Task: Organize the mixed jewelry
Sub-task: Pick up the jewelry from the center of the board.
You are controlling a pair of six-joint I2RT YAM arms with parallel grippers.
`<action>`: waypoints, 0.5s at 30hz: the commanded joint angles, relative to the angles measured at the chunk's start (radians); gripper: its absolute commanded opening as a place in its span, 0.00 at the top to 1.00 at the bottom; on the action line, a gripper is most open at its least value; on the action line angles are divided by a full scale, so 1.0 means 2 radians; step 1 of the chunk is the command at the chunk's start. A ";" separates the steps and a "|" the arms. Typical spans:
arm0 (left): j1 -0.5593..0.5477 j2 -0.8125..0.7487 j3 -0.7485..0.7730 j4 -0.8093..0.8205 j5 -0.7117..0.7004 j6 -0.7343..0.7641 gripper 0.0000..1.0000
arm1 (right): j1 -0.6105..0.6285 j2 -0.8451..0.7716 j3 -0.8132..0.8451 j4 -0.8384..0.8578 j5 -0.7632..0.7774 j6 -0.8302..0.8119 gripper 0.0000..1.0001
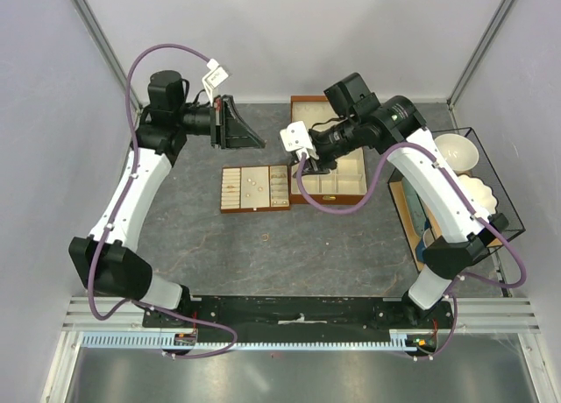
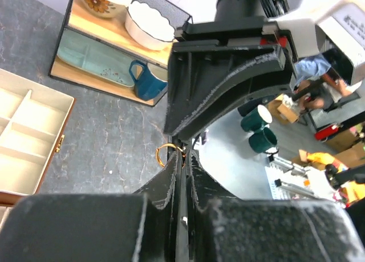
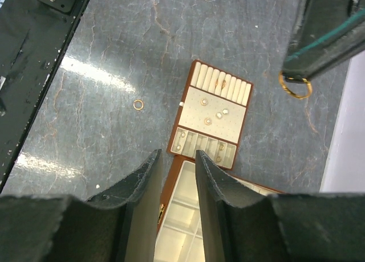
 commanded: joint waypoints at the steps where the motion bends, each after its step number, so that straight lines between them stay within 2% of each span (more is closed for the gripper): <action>1: -0.025 -0.011 0.034 -0.211 -0.012 0.201 0.91 | 0.002 0.005 0.020 0.022 -0.020 0.014 0.62; 2: -0.034 -0.009 0.046 -0.250 -0.029 0.241 0.91 | 0.001 0.006 0.024 0.022 -0.020 0.015 0.62; 3: -0.062 -0.006 0.060 -0.296 -0.079 0.334 0.90 | 0.002 0.006 0.026 0.023 -0.020 0.016 0.62; 4: -0.076 -0.008 0.070 -0.342 -0.103 0.357 0.91 | 0.001 0.006 0.028 0.023 -0.020 0.020 0.62; 9: -0.123 -0.009 0.064 -0.365 -0.144 0.412 0.91 | 0.001 0.003 0.031 0.022 -0.017 0.020 0.62; 15: -0.128 -0.012 0.051 -0.368 -0.160 0.435 0.91 | 0.001 -0.016 0.003 0.022 -0.007 0.007 0.63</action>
